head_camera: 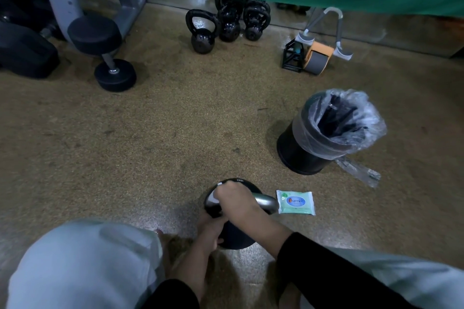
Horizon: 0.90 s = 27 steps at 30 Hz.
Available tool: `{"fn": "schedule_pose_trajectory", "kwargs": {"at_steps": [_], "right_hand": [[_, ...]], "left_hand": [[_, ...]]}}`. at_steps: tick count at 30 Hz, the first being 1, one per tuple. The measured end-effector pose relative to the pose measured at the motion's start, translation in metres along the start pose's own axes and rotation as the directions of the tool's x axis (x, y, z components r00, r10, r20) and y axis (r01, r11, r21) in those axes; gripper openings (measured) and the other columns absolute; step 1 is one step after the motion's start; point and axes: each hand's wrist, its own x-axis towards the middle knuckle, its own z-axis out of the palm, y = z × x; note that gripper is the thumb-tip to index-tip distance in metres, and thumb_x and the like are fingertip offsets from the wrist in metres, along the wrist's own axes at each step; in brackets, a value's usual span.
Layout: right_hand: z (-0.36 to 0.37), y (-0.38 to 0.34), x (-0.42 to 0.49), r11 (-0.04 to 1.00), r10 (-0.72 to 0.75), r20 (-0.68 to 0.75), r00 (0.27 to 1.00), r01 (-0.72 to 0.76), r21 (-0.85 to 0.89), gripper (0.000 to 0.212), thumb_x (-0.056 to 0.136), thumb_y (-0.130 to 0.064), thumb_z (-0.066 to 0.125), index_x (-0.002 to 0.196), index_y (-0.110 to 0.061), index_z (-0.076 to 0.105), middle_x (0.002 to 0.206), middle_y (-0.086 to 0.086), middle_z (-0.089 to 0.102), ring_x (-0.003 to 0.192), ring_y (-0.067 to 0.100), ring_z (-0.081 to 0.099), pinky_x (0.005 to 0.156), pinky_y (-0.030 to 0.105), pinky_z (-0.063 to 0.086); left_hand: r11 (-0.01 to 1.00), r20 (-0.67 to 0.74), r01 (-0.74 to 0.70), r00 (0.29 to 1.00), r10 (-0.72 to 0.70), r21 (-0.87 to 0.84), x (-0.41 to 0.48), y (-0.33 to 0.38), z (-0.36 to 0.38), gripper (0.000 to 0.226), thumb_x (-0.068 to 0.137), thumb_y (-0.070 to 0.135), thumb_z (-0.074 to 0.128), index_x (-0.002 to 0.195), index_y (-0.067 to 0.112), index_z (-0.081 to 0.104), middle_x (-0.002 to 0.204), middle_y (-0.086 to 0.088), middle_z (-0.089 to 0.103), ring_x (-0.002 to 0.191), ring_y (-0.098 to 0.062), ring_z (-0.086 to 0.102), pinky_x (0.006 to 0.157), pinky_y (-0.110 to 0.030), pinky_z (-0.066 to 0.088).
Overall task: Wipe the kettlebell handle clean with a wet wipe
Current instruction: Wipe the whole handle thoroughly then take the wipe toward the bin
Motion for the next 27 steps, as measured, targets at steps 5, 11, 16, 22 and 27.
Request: {"fn": "schedule_pose_trajectory", "kwargs": {"at_steps": [5, 11, 16, 22, 27], "right_hand": [[0.018, -0.012, 0.002, 0.997, -0.053, -0.050, 0.997, 0.050, -0.067, 0.032, 0.094, 0.004, 0.037, 0.120, 0.006, 0.055, 0.115, 0.021, 0.061, 0.111, 0.037, 0.057, 0.088, 0.041, 0.047], [0.042, 0.001, -0.006, 0.992, -0.095, -0.190, 0.977, 0.077, -0.101, 0.020, 0.063, -0.002, 0.073, 0.083, -0.007, 0.072, 0.074, 0.005, 0.067, 0.070, 0.019, 0.068, 0.052, 0.023, 0.051], [0.055, -0.005, -0.005, 0.976, -0.194, -0.149, 0.970, 0.176, -0.126, 0.023, 0.068, -0.014, 0.057, 0.078, -0.010, 0.077, 0.090, 0.003, 0.073, 0.088, 0.018, 0.069, 0.073, 0.026, 0.058], [0.051, 0.012, -0.013, 0.962, -0.240, -0.132, 0.962, 0.217, -0.167, 0.017, 0.062, -0.014, 0.076, 0.079, -0.012, 0.076, 0.092, 0.001, 0.071, 0.094, 0.017, 0.067, 0.079, 0.027, 0.056], [0.052, -0.002, 0.000, 0.968, -0.172, -0.102, 0.980, 0.149, -0.202, 0.012, 0.056, -0.014, 0.081, 0.067, -0.013, 0.075, 0.073, 0.000, 0.070, 0.077, 0.017, 0.069, 0.064, 0.024, 0.057]], "left_hand": [[1.000, 0.044, 0.005, 0.999, -0.005, 0.008, 0.010, -0.008, -0.004, 0.033, 0.089, 0.029, 0.057, 0.115, 0.008, 0.058, 0.097, -0.010, 0.067, 0.089, -0.024, 0.063, 0.064, -0.031, 0.054], [1.000, 0.001, 0.013, 1.000, -0.013, -0.016, 0.003, -0.001, -0.001, 0.021, 0.090, 0.032, 0.056, 0.106, 0.018, 0.058, 0.102, -0.009, 0.069, 0.097, -0.031, 0.065, 0.078, -0.047, 0.058], [0.996, 0.140, -0.024, 0.989, 0.036, -0.088, 0.008, -0.008, -0.009, 0.029, 0.104, 0.008, 0.032, 0.086, 0.012, 0.055, 0.091, -0.011, 0.059, 0.076, -0.020, 0.059, 0.053, -0.028, 0.055], [1.000, -0.010, -0.024, 1.000, 0.024, -0.011, 0.005, -0.005, 0.000, 0.024, 0.092, 0.034, 0.053, 0.109, 0.017, 0.056, 0.105, -0.014, 0.066, 0.092, -0.029, 0.063, 0.069, -0.042, 0.059], [1.000, 0.012, -0.022, 1.000, 0.022, -0.004, -0.007, 0.000, 0.000, 0.026, 0.099, 0.028, 0.043, 0.105, 0.008, 0.057, 0.098, -0.012, 0.066, 0.088, -0.025, 0.063, 0.063, -0.035, 0.053]]}}
